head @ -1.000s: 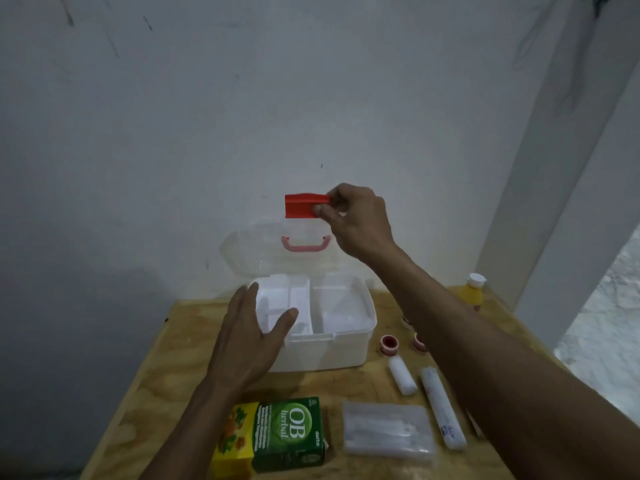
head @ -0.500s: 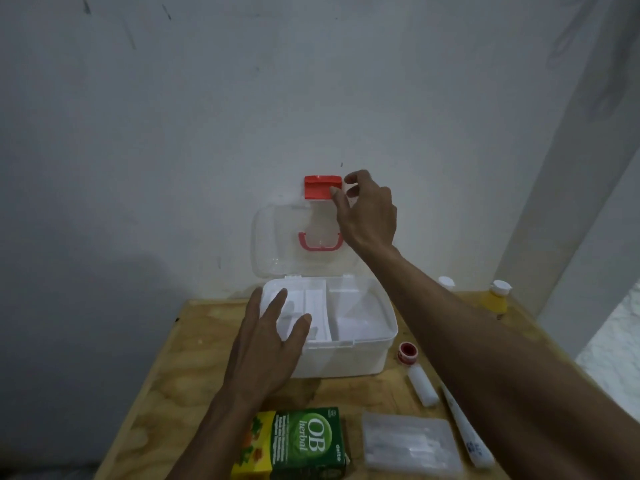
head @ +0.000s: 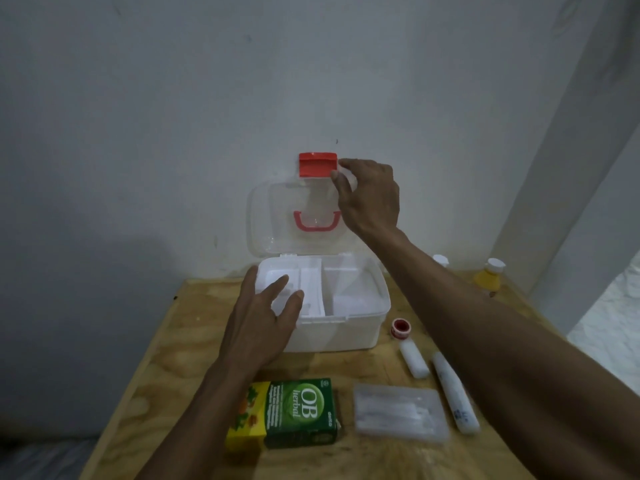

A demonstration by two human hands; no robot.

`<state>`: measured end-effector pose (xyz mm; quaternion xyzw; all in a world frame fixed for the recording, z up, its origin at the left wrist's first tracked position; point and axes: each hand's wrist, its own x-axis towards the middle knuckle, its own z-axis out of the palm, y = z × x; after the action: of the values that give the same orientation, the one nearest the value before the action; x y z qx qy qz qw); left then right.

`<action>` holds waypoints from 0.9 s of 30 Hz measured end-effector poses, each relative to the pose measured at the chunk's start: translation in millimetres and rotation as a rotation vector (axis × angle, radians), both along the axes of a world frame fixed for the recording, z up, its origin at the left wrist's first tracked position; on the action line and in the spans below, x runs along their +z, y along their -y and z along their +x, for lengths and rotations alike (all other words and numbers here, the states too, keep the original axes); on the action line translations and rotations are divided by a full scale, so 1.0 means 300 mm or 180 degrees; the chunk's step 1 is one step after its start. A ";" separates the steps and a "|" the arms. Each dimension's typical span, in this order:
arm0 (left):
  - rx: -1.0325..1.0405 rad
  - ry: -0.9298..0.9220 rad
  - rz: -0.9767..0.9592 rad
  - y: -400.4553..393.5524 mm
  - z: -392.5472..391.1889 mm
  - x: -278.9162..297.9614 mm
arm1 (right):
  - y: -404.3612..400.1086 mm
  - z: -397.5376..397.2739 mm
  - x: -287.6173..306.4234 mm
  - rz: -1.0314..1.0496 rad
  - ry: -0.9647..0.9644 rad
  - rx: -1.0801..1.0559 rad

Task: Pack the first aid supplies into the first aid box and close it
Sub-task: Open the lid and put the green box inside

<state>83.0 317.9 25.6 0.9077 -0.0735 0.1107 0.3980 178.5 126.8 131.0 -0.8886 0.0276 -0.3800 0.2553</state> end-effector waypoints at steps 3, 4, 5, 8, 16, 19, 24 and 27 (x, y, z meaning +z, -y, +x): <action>-0.0030 0.0026 0.0049 -0.002 0.001 -0.004 | 0.030 -0.070 -0.009 0.0264 0.0103 0.0112; -0.0044 0.0014 0.0073 -0.003 0.003 -0.003 | 0.037 -0.111 -0.017 0.0355 0.0124 0.0176; -0.0048 -0.0025 0.0108 -0.003 0.005 0.000 | 0.044 -0.162 -0.026 0.0470 0.0113 0.0270; -0.0020 -0.0137 0.0322 -0.003 0.015 0.018 | 0.054 -0.360 -0.071 0.0821 -0.0107 0.0647; -0.0008 -0.0237 0.0670 0.023 0.058 0.055 | -0.025 -0.709 -0.291 0.0800 -0.1872 0.1614; -0.0050 -0.0203 0.0834 0.022 0.056 0.042 | -0.066 -0.720 -0.328 0.0543 -0.2077 0.1877; -0.0070 -0.0179 0.0992 0.019 0.053 0.030 | -0.090 -0.722 -0.348 0.0294 -0.2224 0.1997; -0.0090 -0.0156 0.1022 0.017 0.059 0.018 | -0.094 -0.718 -0.374 0.0179 -0.2192 0.1939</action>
<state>100.8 312.9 31.0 0.9609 -0.0933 0.0698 0.2510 -36.9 155.1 18.8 -0.9235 -0.1413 0.0306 0.3553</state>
